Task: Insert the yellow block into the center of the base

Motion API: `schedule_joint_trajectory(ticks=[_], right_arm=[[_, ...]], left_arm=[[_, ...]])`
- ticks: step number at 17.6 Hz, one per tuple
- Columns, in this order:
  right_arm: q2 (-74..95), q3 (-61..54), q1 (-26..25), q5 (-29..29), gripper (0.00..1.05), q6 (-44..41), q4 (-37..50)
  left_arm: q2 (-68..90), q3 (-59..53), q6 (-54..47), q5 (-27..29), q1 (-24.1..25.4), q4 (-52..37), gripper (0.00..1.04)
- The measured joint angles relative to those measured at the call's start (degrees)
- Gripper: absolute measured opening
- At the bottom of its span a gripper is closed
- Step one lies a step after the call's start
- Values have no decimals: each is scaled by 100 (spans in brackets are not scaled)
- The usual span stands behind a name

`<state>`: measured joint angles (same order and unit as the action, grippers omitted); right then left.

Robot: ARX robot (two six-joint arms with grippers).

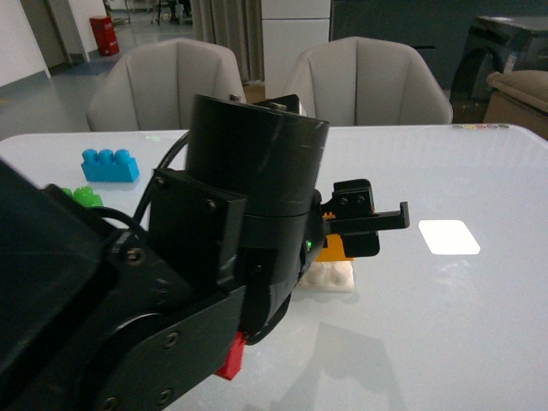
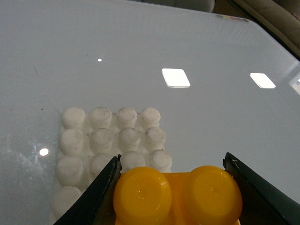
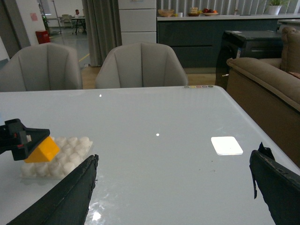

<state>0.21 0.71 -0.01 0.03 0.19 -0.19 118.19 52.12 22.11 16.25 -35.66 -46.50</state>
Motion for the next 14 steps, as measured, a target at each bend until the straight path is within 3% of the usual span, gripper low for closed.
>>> schedule_joint_trajectory(ticks=[5, 14], right_arm=[[0, 0, 0, 0, 98, 0, 0], [0, 0, 0, 0, 98, 0, 0]], left_arm=[[739, 789, -658, 413, -63, -118, 59], [1541, 1357, -1379, 444, 264, -127, 59]])
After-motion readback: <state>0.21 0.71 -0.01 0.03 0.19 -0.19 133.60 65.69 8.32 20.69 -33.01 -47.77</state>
